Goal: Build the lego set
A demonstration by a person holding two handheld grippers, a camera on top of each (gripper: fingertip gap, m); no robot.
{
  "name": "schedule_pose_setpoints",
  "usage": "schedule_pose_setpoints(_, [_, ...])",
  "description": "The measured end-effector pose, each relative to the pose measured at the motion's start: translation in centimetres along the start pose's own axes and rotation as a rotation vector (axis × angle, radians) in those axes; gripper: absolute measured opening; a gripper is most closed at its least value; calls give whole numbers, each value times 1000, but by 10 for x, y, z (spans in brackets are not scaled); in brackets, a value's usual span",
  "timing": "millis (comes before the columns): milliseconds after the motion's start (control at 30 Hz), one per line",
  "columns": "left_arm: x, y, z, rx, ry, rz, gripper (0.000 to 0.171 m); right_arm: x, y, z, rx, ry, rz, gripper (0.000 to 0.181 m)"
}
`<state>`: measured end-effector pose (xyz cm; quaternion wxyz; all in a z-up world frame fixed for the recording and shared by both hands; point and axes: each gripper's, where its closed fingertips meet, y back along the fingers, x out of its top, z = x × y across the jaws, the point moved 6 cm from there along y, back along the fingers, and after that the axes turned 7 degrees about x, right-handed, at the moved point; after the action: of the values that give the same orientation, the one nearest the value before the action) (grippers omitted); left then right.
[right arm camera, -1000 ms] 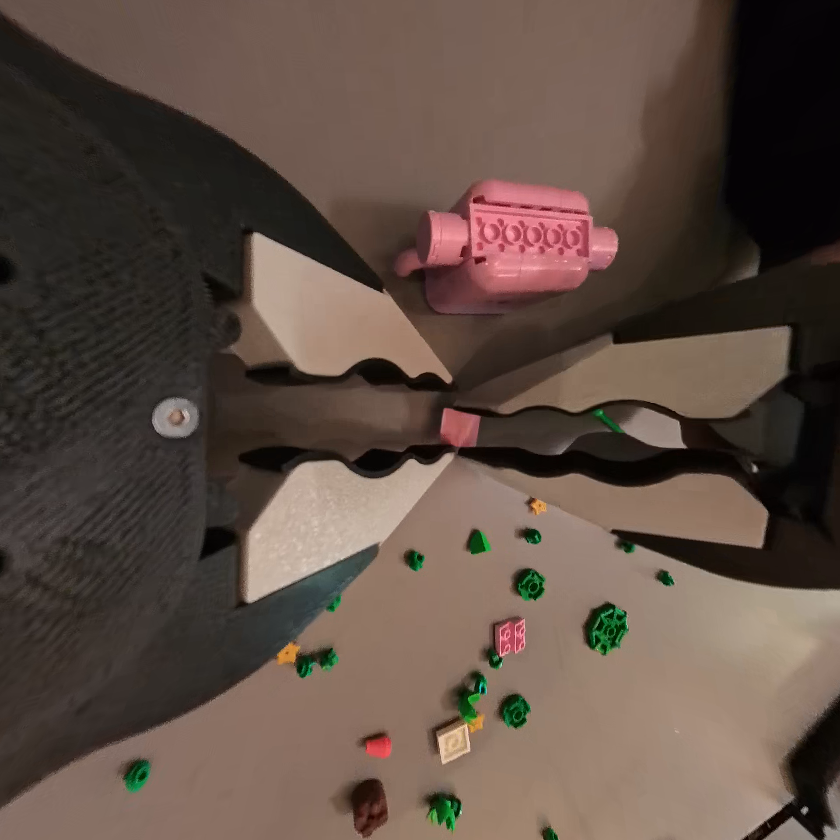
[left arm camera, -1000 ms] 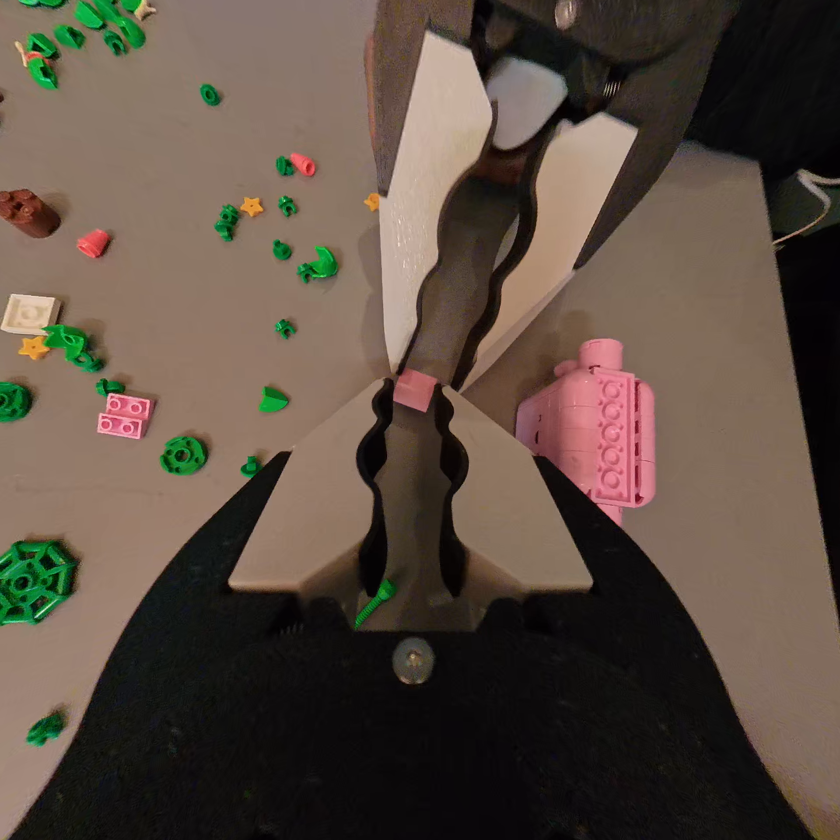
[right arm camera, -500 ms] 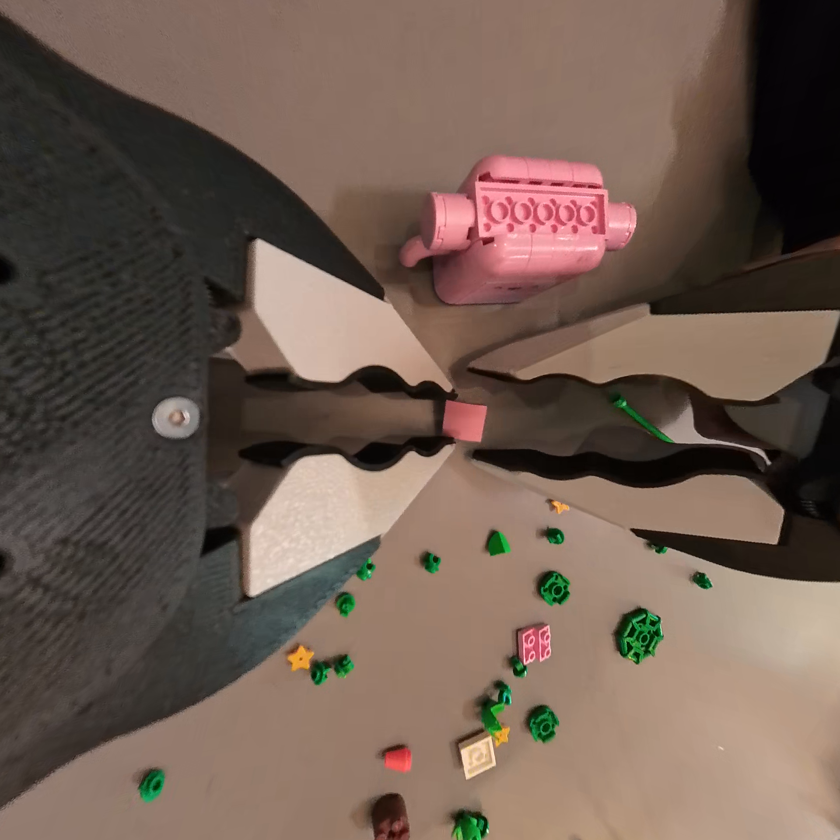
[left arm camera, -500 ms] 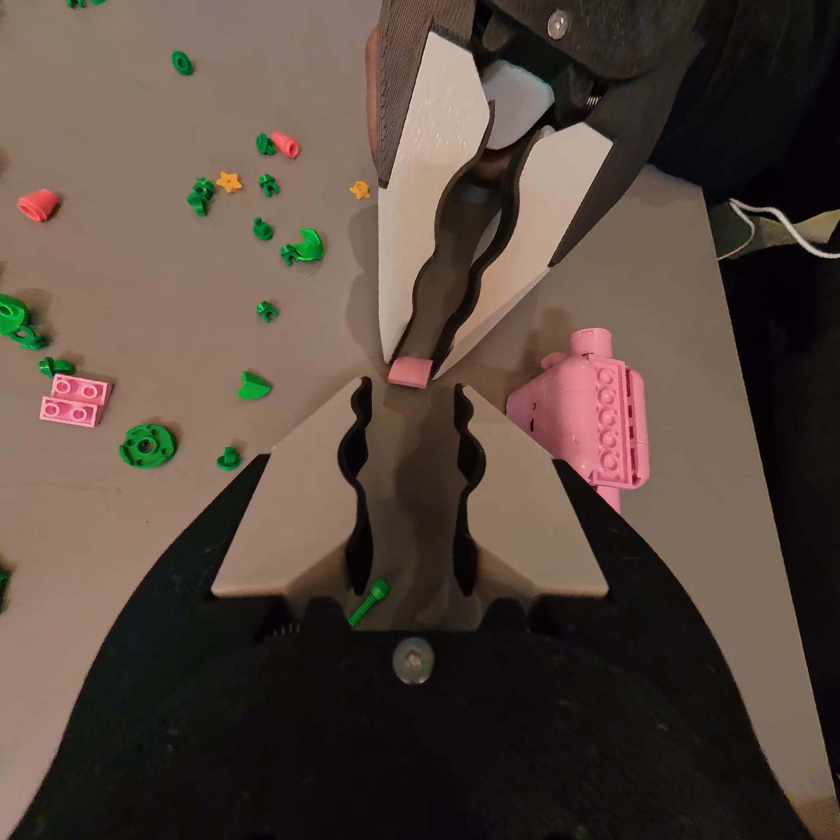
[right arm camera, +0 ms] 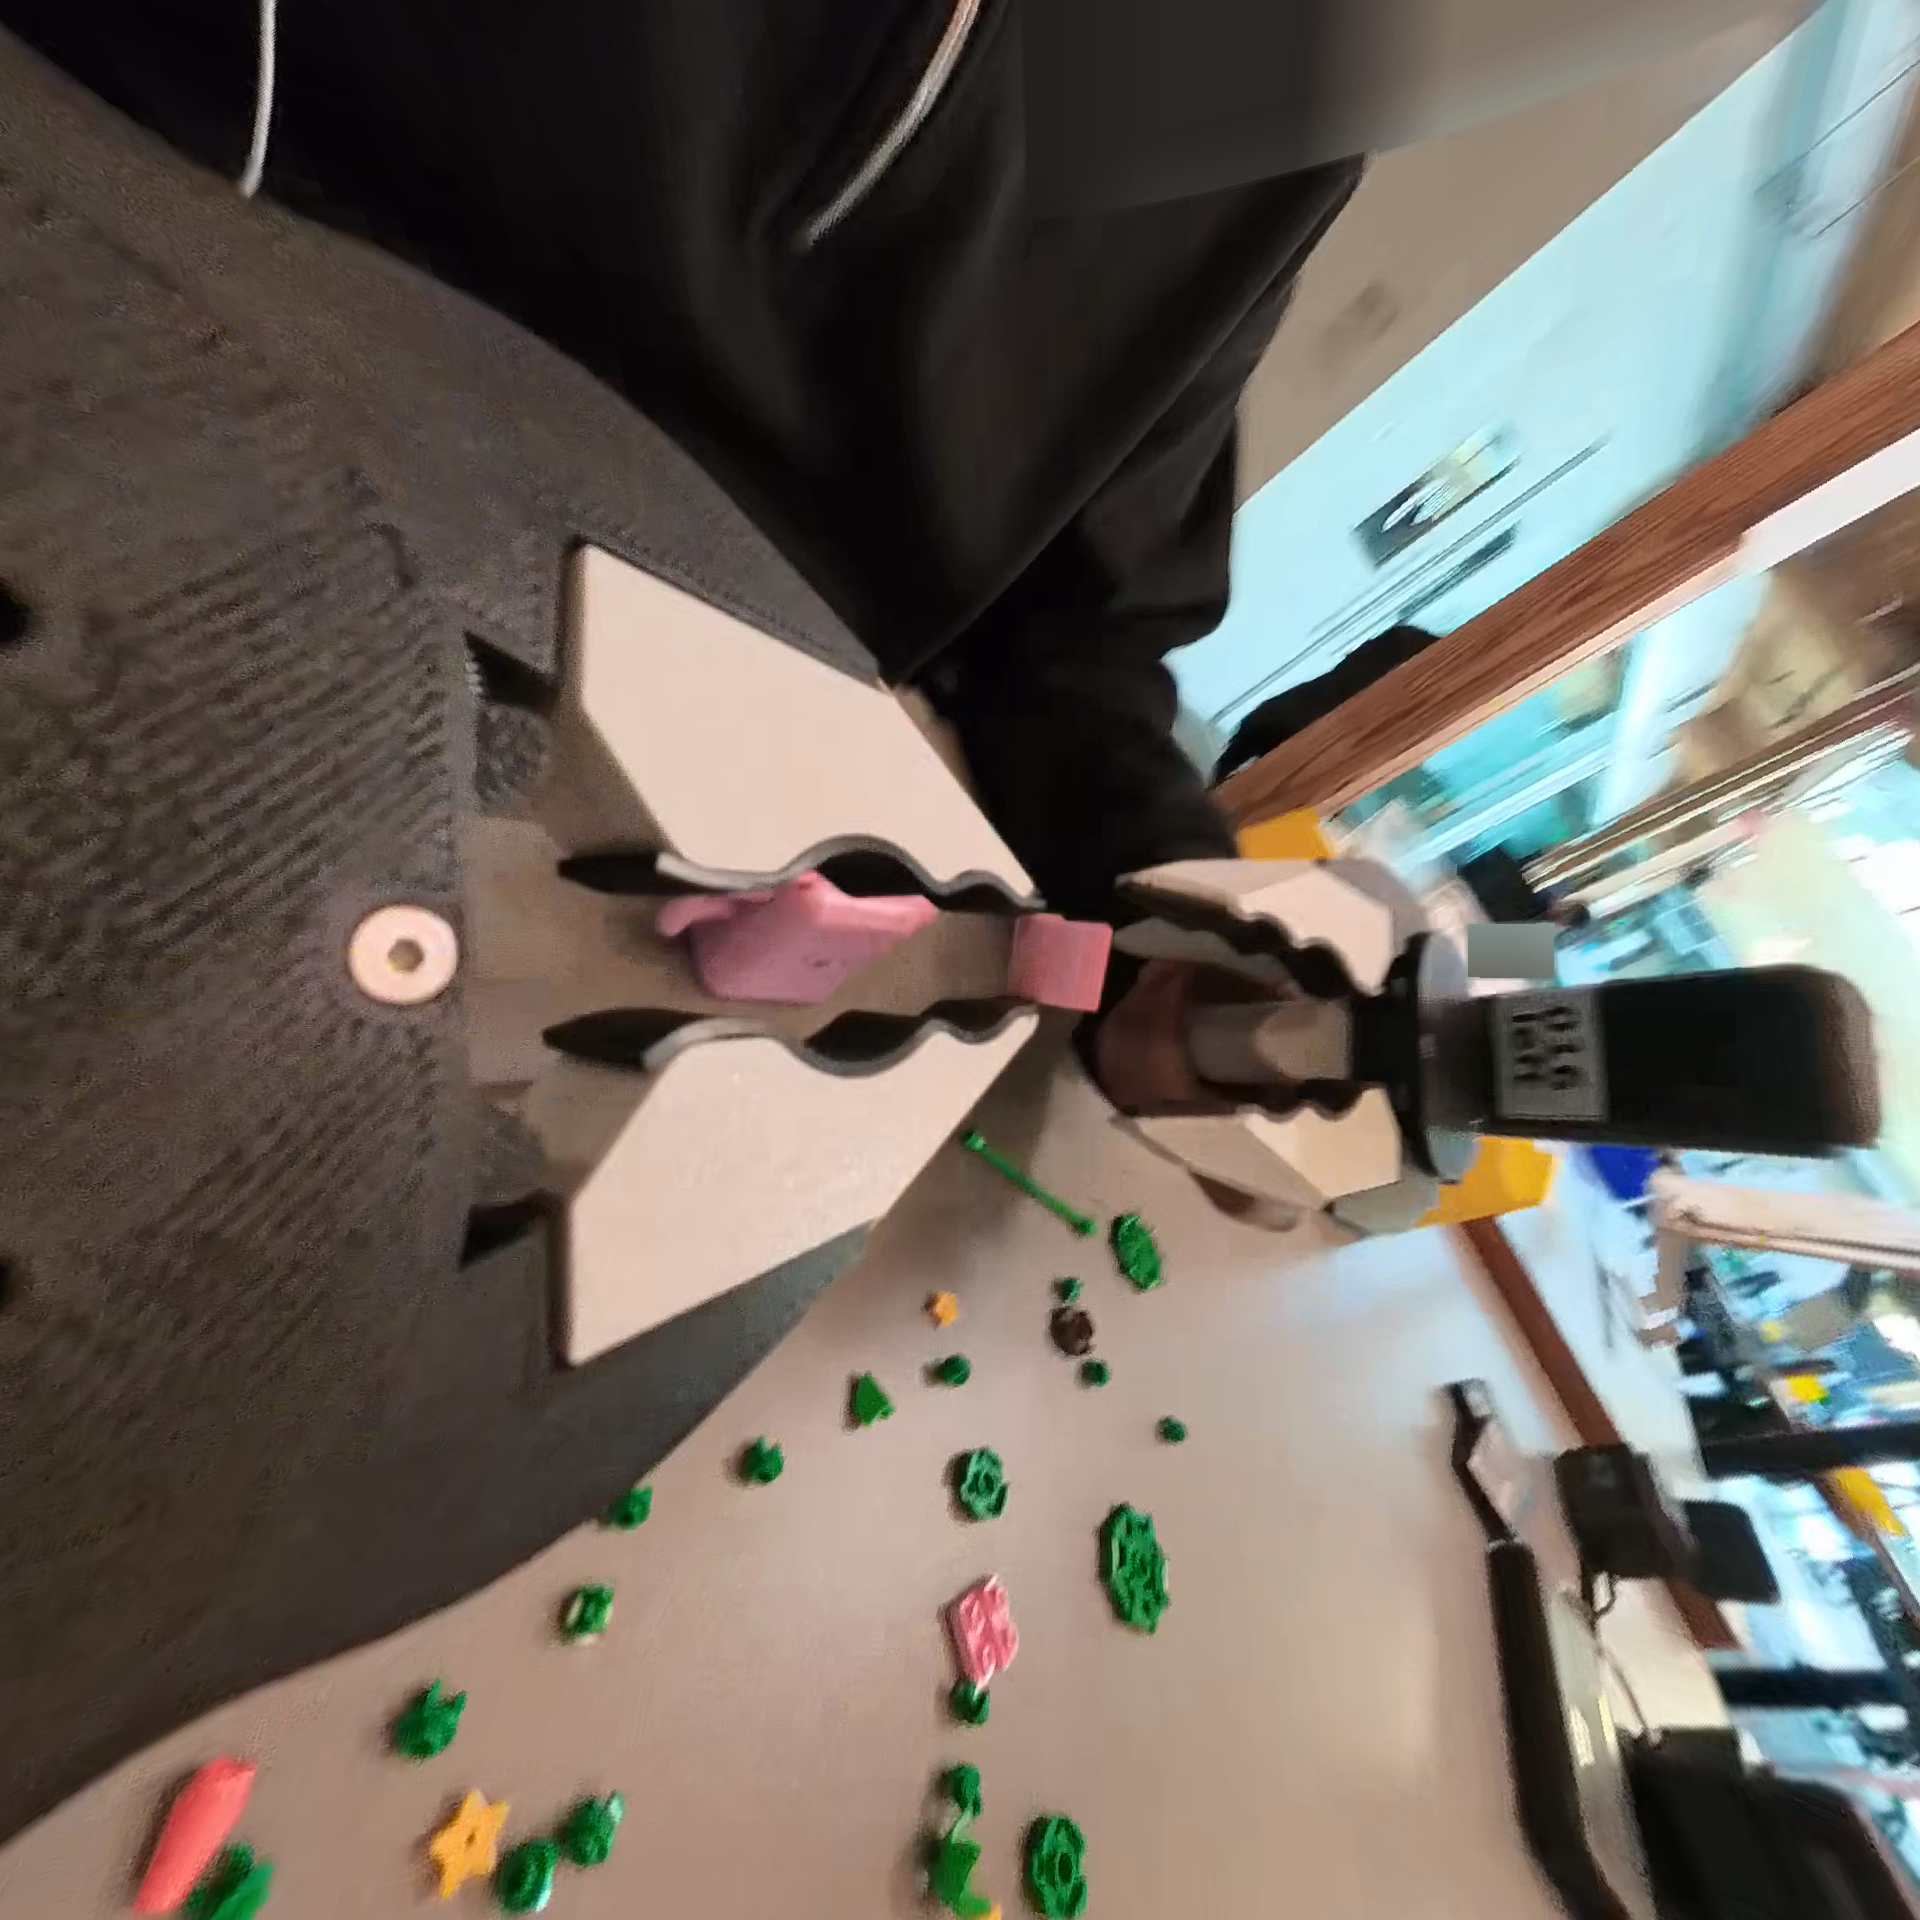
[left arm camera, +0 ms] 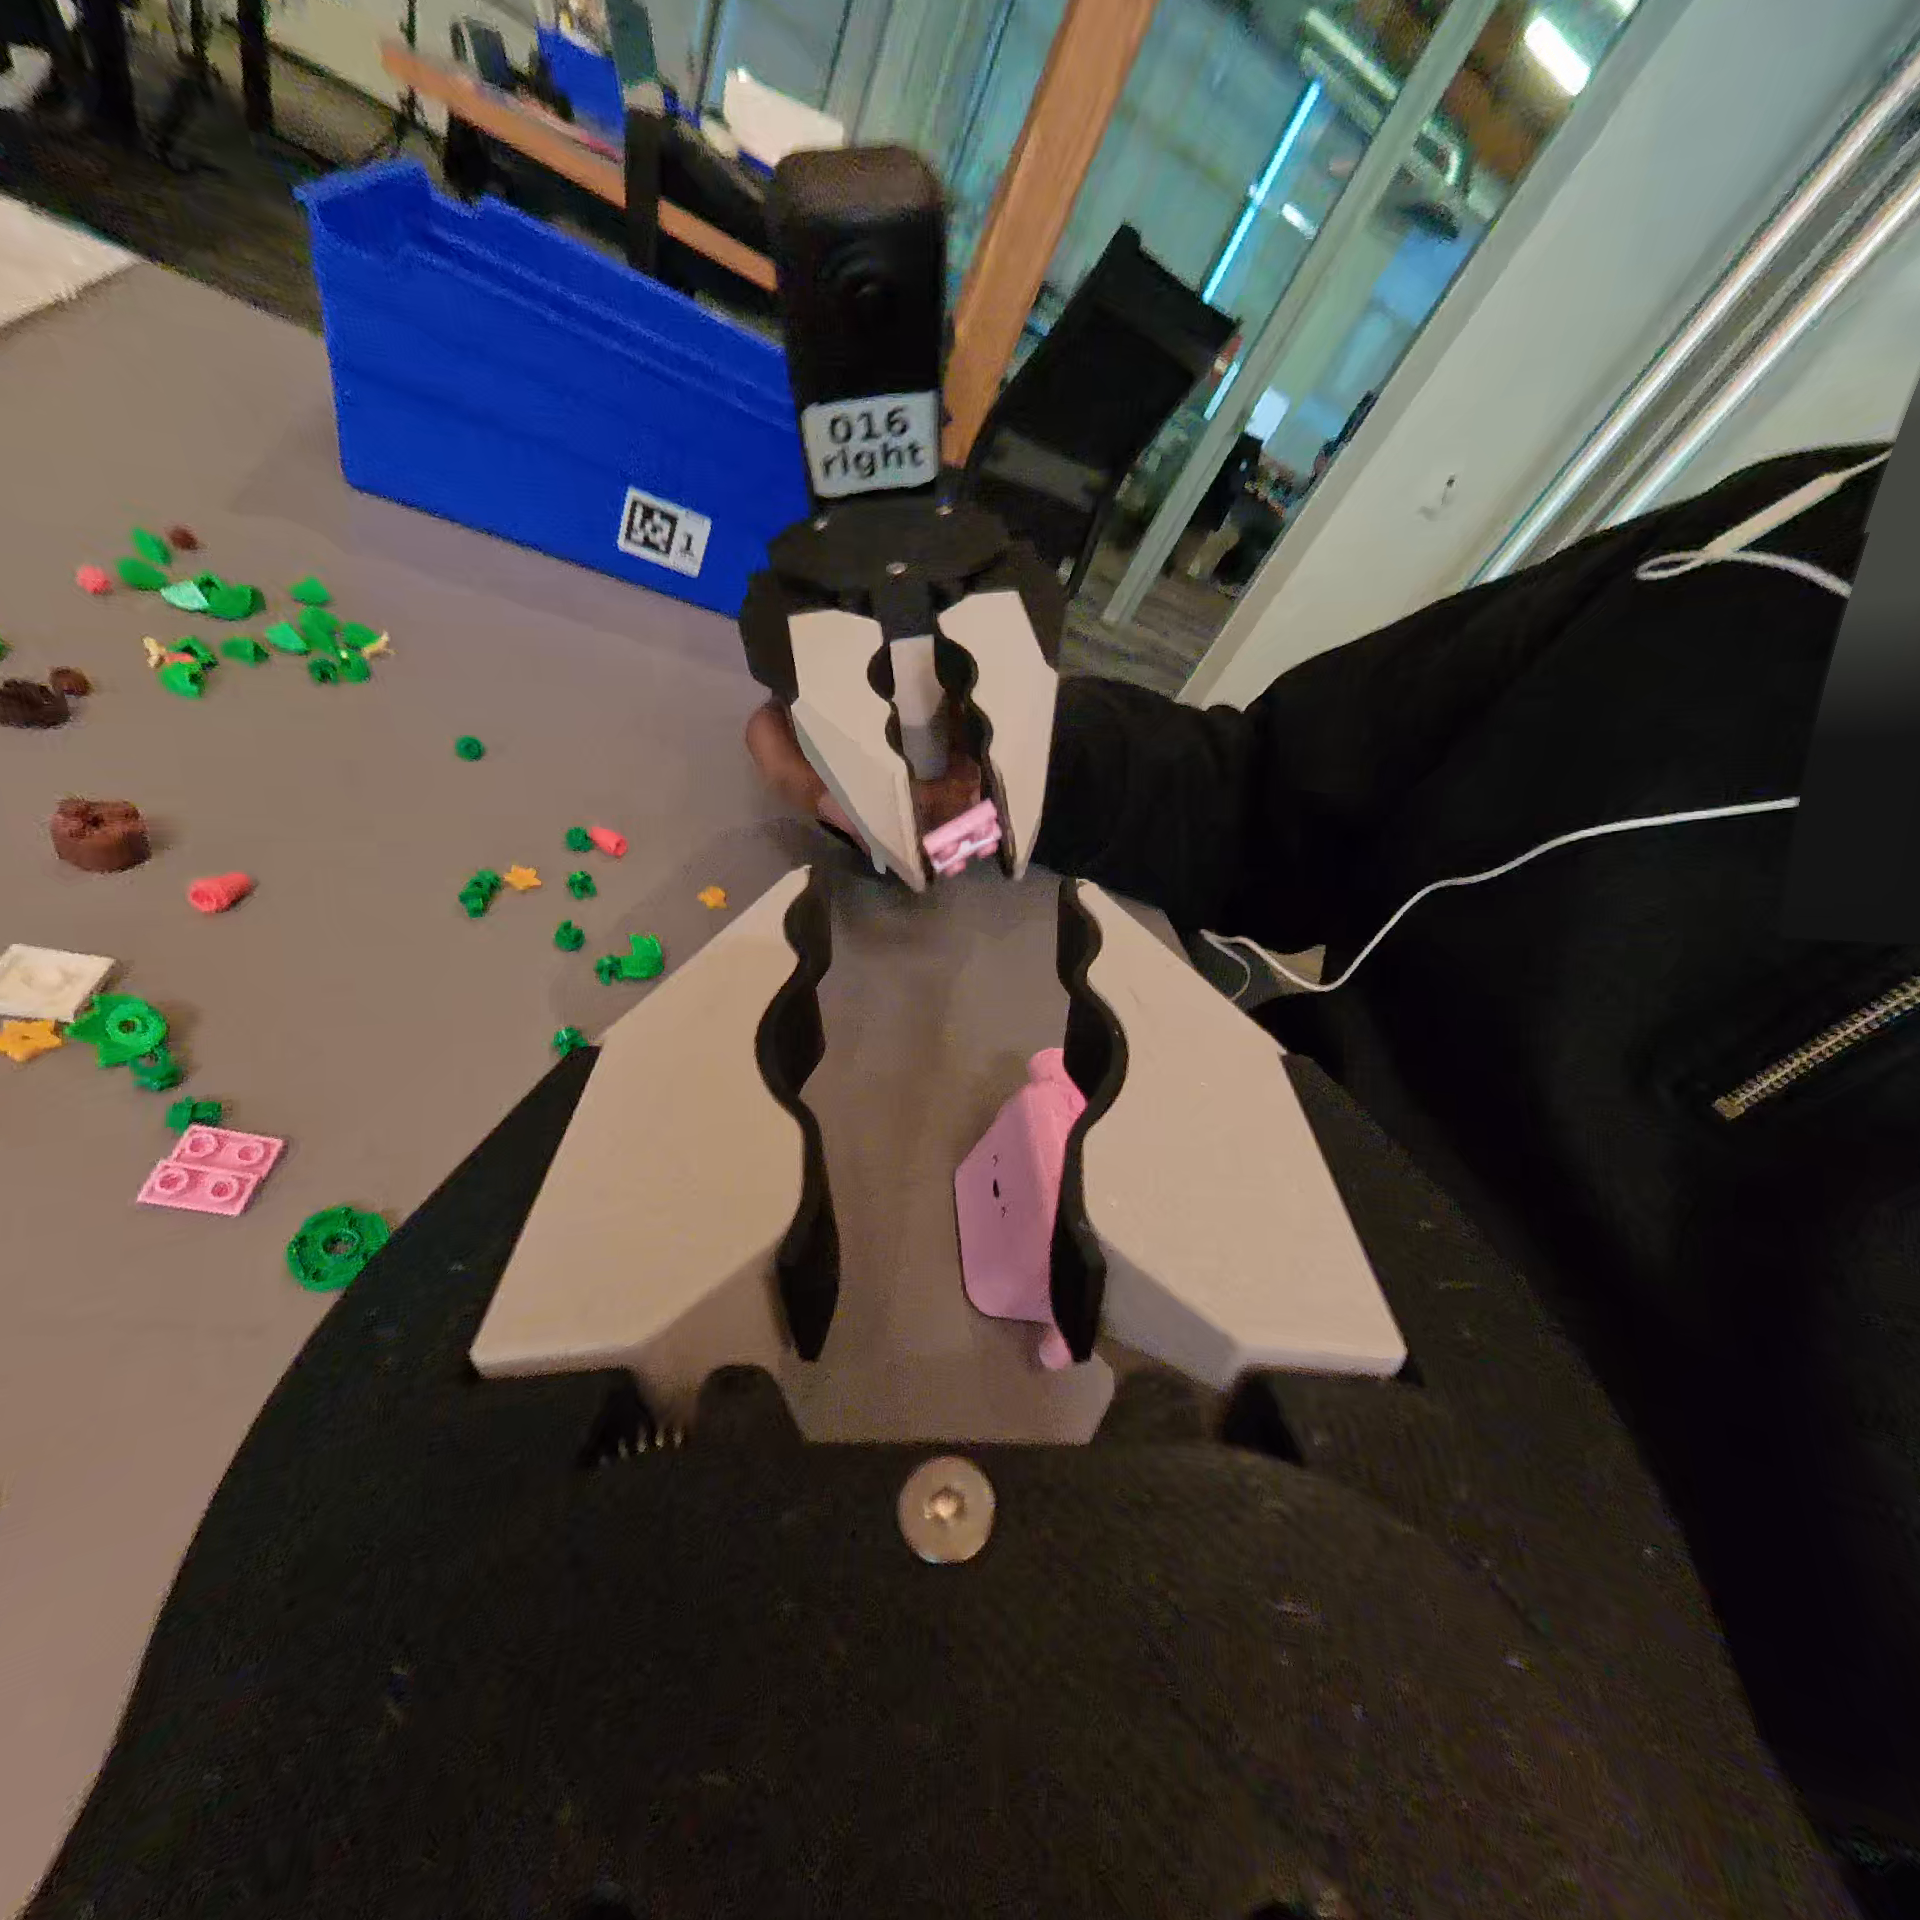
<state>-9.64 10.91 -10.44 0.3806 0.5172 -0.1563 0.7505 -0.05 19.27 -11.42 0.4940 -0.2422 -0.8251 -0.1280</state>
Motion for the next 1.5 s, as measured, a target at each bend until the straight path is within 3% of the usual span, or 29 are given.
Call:
schedule_pose_setpoints(167, [1, 0, 3, -4, -5, 7, 40, 9, 8, -3, 79, -48, 113, 14])
schedule_pose_setpoints(733, [-5, -7, 9, -37, -2, -47, 43, 5, 0, -7, 66, 14, 60, 14])
schedule_pose_setpoints(833, [-15, -8, 19, -93, -52, -131, 57, 7, -1, -17, -9, 166, -29, 14])
schedule_pose_setpoints(933, [-36, -10, 32, -103, -128, -295, 64, -1, -7, -31, -133, 426, -246, 14])
schedule_pose_setpoints(1033, [-50, -12, 40, -66, -170, -354, 67, -20, -16, -35, -229, 602, -457, 14])
schedule_pose_setpoints(1233, [-62, -16, 39, 33, -240, -386, 64, -38, -23, -38, -181, 585, -587, 14])
schedule_pose_setpoints(1500, [-74, -24, 40, 30, -265, -451, 51, -48, -29, -41, -146, 576, -654, 14])
